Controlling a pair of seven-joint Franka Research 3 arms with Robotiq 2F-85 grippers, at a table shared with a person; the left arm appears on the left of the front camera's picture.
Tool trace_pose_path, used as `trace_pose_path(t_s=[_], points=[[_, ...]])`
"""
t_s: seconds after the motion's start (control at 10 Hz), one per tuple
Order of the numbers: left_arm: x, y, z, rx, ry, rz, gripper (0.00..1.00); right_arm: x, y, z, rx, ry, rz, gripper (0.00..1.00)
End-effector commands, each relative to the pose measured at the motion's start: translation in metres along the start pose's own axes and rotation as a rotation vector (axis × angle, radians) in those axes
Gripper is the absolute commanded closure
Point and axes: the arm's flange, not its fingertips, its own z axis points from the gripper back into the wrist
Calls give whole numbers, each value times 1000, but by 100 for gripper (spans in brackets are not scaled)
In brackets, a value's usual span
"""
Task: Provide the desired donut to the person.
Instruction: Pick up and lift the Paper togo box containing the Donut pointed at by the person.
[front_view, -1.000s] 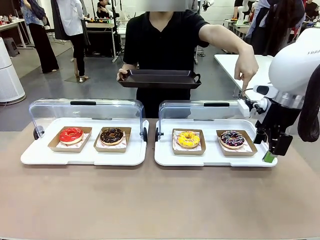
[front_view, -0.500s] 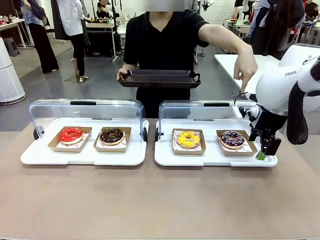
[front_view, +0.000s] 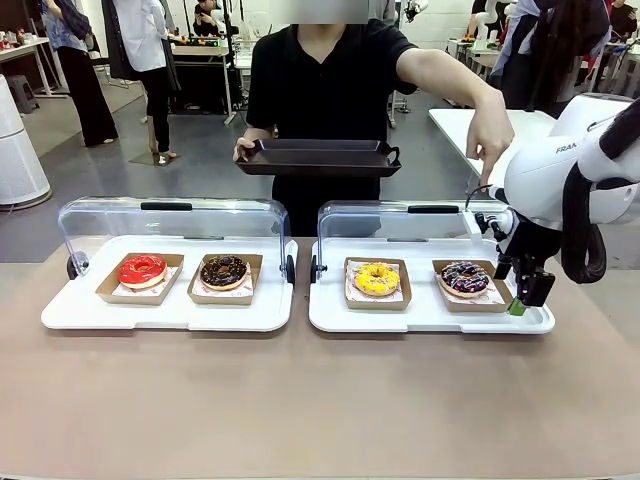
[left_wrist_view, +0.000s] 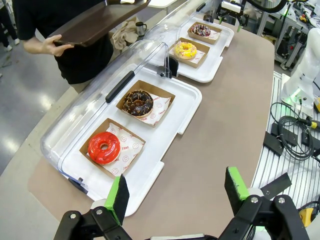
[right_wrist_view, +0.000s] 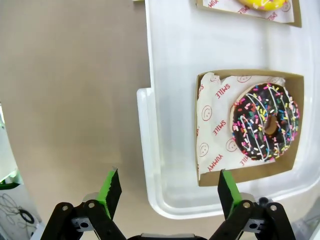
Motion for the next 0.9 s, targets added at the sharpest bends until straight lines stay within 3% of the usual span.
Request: trace_pose_path(t_s=[0.0,0.8], points=[[0,1,0,-6,-18,-9,0,-1,4,0,2,0,-1,0],[0,1,0,-6,-18,-9,0,-20,-5,-27,-43,-33,10,0]])
